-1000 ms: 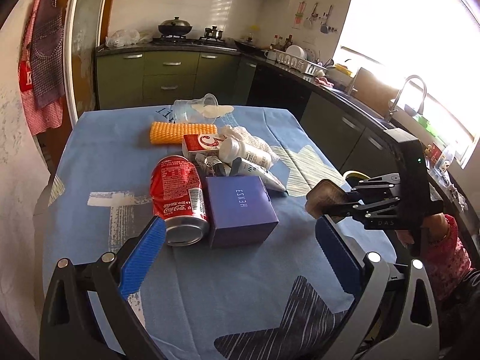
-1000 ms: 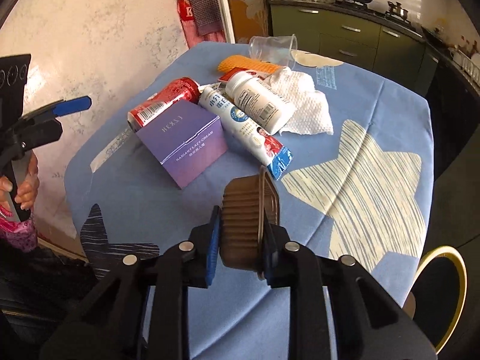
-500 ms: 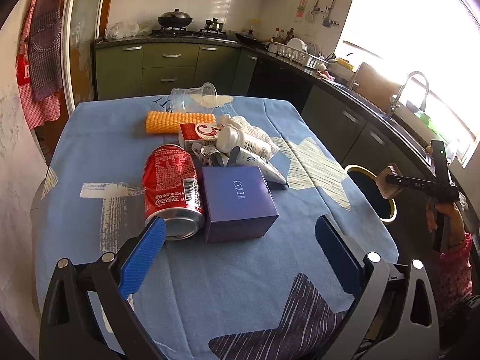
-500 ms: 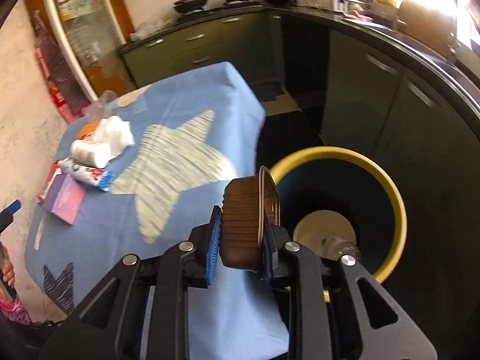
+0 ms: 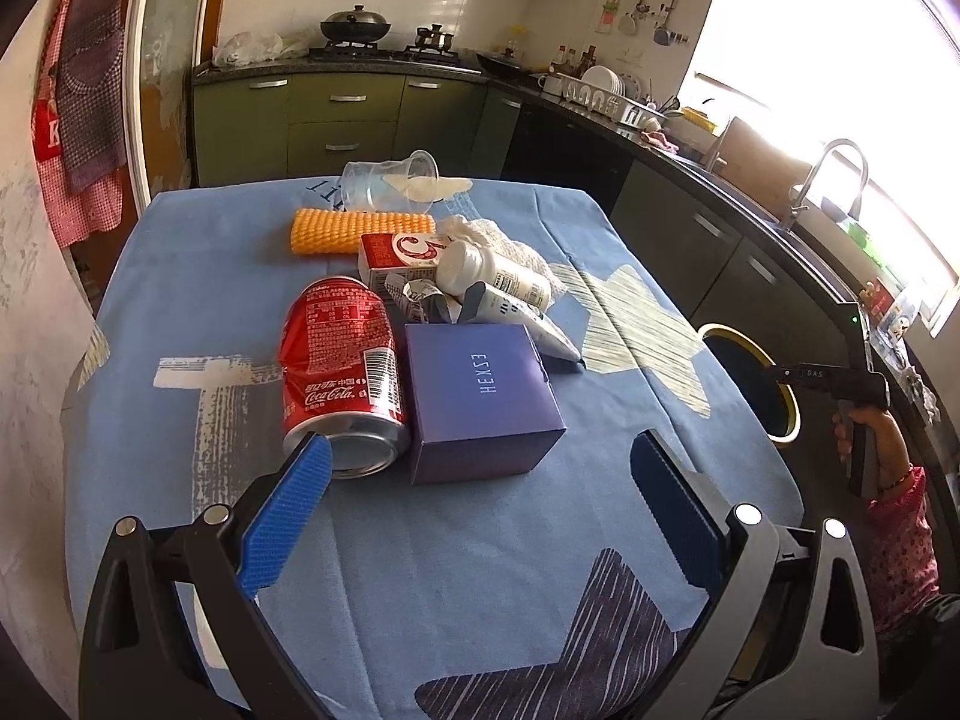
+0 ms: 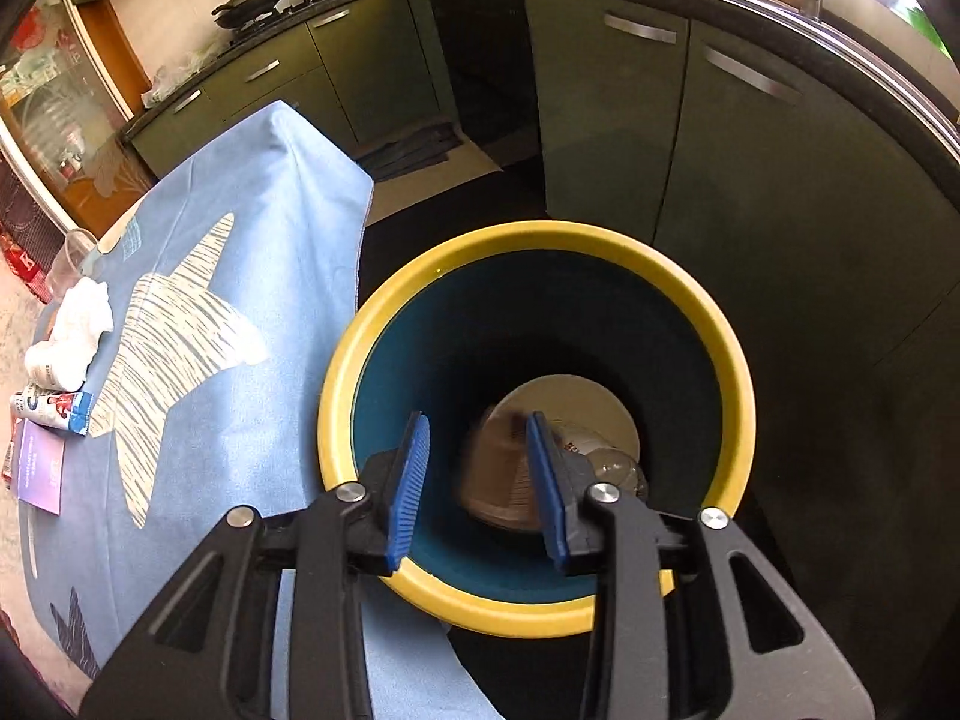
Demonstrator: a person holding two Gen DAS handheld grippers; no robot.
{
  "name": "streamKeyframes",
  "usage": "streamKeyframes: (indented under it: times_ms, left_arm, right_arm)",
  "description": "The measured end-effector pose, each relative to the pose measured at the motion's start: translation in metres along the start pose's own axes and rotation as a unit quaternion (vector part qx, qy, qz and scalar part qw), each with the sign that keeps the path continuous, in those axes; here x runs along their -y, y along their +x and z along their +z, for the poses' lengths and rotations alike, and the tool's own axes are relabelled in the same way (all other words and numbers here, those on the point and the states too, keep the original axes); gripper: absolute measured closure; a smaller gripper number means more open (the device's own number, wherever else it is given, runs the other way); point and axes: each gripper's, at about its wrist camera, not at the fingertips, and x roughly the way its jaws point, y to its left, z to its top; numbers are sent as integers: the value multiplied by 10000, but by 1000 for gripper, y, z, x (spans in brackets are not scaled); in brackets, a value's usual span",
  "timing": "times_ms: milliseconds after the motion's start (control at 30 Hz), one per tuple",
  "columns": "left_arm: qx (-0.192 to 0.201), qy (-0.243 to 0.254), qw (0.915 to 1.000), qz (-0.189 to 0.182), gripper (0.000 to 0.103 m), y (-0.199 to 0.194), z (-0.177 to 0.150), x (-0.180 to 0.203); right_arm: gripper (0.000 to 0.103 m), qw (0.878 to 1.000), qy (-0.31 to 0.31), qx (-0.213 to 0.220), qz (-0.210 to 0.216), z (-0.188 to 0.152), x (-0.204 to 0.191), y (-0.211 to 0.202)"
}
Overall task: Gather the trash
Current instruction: 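Carry the brown brush over the bin and open the right tool, then grasp the red Coca-Cola can with the left tool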
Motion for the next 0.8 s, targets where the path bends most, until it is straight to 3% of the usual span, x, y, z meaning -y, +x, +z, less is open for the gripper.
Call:
streamKeyframes:
  times_ms: [167,800]
  left_arm:
    - [-86,-101,9999,57,5,9,0,-9]
    - [-624,-421,9893,1252,5,64,43,-66]
  right_arm:
    - [64,10000,-84,47,21,-8,-7,-6]
    - [60,9983,-407,-112,410,-25,-53,-2]
